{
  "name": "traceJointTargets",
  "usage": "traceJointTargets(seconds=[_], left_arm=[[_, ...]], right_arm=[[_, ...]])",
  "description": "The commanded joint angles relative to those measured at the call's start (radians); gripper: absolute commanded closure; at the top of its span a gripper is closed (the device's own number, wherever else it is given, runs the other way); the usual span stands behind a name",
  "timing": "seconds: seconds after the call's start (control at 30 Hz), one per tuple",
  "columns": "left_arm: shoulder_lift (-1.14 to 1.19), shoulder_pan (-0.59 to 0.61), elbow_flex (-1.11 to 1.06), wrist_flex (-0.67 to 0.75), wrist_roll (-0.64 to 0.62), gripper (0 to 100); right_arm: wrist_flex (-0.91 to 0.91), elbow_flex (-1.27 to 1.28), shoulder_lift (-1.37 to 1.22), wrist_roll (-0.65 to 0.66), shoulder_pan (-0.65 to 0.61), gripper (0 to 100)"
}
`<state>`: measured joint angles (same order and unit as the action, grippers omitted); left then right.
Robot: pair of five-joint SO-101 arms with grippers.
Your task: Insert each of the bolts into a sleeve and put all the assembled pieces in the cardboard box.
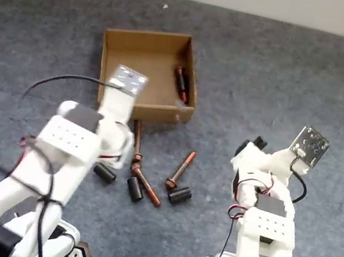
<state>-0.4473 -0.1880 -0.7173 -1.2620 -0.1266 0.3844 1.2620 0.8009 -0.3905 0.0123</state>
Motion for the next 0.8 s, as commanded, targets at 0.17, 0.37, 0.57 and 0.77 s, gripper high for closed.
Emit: traceJointTargets(seconds=[0.17, 0.37, 0.57, 0.77], left_arm=[[0.321, -0.200, 0.194, 0.000, -0.388, 79], [0.522, -0.249, 0.288, 0.000, -0.451, 79], [0.601, -0.274, 0.314, -0.006, -0.454, 80], [0.613, -0.260, 0.312, 0.002, -0.456, 80]], right_arm=[[-0.024, -0.004, 0.033, -0.006, 0.012, 99.4], [-0.024, -0.004, 0.033, -0.006, 0.012, 99.4], [-0.024, -0.004, 0.033, -0.005, 0.012, 99.4], [-0.024, -0.004, 0.033, -0.005, 0.012, 99.4]])
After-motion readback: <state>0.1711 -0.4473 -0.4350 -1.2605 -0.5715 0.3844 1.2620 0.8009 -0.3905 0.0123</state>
